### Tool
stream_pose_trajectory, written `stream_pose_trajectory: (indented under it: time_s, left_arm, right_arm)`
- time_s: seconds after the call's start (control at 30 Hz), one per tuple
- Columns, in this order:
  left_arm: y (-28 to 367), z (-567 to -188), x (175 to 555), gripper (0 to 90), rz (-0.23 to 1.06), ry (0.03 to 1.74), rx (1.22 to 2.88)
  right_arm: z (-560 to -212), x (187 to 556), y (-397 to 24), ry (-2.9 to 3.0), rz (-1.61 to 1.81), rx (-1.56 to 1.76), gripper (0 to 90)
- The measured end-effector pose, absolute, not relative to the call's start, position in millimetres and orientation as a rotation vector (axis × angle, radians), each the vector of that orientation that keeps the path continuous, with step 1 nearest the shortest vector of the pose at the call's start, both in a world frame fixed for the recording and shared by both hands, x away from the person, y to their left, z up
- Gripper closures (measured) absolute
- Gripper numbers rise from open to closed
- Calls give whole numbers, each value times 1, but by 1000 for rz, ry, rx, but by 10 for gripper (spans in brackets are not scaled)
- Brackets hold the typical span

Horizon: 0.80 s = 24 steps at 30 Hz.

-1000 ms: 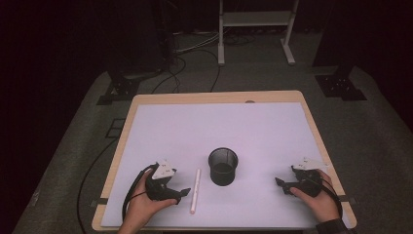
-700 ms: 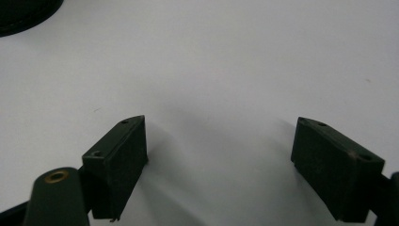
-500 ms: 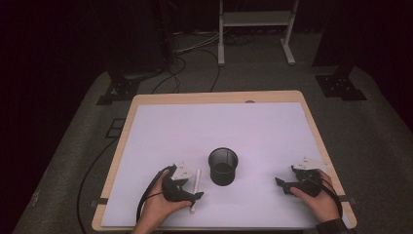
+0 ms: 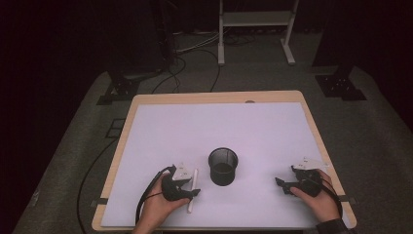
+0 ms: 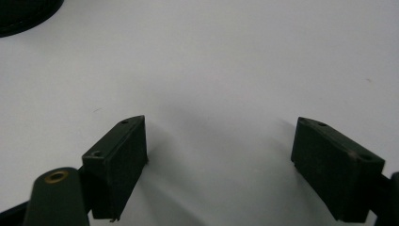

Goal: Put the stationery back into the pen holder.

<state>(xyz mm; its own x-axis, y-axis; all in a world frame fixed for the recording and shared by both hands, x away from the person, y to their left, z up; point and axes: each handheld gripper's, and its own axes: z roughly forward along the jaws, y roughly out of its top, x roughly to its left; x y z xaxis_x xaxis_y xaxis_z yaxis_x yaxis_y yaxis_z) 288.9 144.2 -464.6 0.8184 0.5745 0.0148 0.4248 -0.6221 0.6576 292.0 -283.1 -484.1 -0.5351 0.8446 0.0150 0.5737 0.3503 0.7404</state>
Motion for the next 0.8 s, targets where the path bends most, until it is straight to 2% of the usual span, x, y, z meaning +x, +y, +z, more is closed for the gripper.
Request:
stream_pose_trajectory:
  time_s: [0.23, 0.47, 0.8]
  left_arm:
    - [153, -461, 291, 628, 305, 783, 2340]
    - [163, -459, 295, 769, 294, 814, 2352]
    - [173, -457, 294, 788, 293, 819, 2372]
  right_arm:
    - [-484, 292, -283, 2248, 1007, 1247, 175]
    - [-484, 292, -283, 2249, 1007, 1248, 175]
    - [-484, 292, -283, 2248, 1008, 1248, 175]
